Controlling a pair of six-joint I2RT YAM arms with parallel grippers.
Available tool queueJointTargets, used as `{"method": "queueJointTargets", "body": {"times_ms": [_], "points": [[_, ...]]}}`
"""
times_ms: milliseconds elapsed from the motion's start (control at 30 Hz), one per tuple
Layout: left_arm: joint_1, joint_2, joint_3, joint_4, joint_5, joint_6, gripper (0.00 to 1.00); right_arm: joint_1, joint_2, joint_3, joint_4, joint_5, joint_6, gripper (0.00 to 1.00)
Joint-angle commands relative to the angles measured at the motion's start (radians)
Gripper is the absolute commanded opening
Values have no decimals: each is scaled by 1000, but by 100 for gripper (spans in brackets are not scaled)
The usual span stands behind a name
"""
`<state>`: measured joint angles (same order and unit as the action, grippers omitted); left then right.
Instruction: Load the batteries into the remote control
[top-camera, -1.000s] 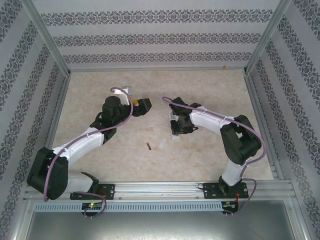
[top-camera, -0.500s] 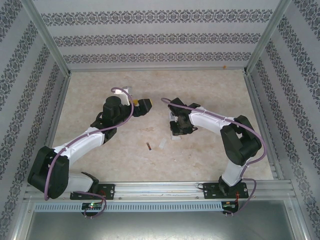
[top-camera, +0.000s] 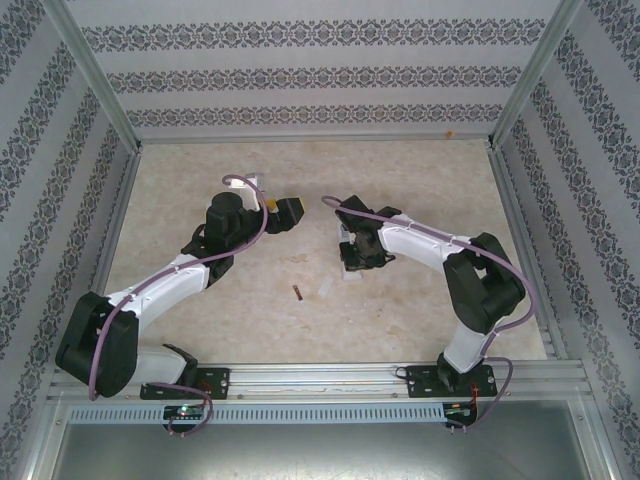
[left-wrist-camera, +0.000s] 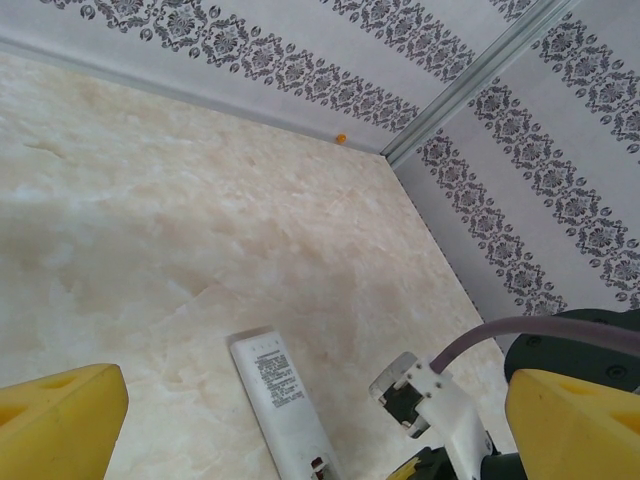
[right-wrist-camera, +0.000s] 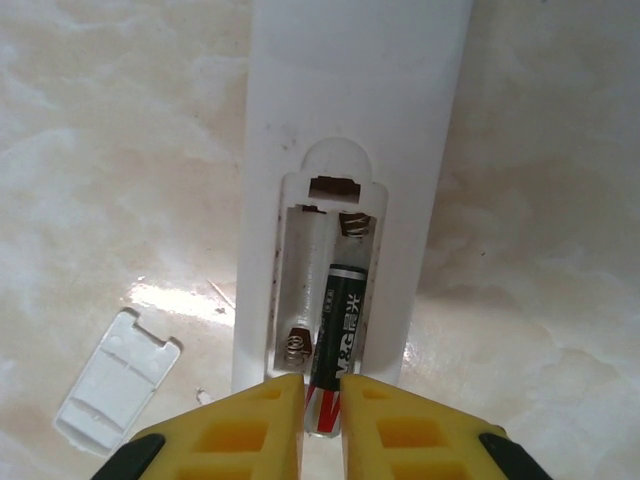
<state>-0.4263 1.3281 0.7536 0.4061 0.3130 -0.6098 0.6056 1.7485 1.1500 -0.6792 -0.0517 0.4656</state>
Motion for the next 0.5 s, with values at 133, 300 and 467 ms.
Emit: {"method": "queueJointTargets", "body": {"times_ms": [133, 300, 467], "points": [[-4, 16, 17, 15, 18, -1, 97, 11, 44, 11, -20, 50, -5, 17], [-4, 17, 18, 15, 17, 2, 97, 18, 62, 13, -21, 87, -5, 15], [-3, 14, 12, 18, 16, 5, 98, 23, 103, 1, -4, 135, -5, 12]]}}
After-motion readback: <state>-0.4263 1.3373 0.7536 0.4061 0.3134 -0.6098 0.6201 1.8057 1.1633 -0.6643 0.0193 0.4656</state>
